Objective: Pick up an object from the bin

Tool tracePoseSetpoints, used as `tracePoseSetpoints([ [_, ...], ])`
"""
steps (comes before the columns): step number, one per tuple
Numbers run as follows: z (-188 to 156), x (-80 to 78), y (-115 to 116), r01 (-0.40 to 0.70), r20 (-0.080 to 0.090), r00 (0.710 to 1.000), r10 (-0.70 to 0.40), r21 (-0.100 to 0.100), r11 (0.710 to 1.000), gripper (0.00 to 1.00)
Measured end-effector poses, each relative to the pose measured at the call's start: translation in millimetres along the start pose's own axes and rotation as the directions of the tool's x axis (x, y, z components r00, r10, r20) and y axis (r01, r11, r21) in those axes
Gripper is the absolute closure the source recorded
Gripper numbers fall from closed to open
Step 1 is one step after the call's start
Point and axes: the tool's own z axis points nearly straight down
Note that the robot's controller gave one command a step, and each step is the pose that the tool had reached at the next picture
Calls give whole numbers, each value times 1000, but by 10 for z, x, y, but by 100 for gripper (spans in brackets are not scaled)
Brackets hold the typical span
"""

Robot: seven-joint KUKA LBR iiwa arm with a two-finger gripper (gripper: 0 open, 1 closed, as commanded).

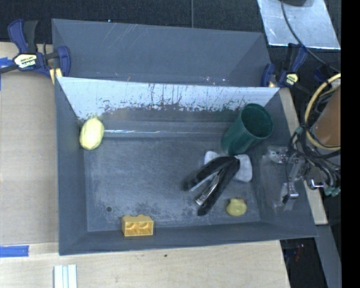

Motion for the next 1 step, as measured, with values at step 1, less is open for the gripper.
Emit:
tracePoseSetpoints([
  [1,-31,-18,6,3,7,1000,-3,1,1000,0],
])
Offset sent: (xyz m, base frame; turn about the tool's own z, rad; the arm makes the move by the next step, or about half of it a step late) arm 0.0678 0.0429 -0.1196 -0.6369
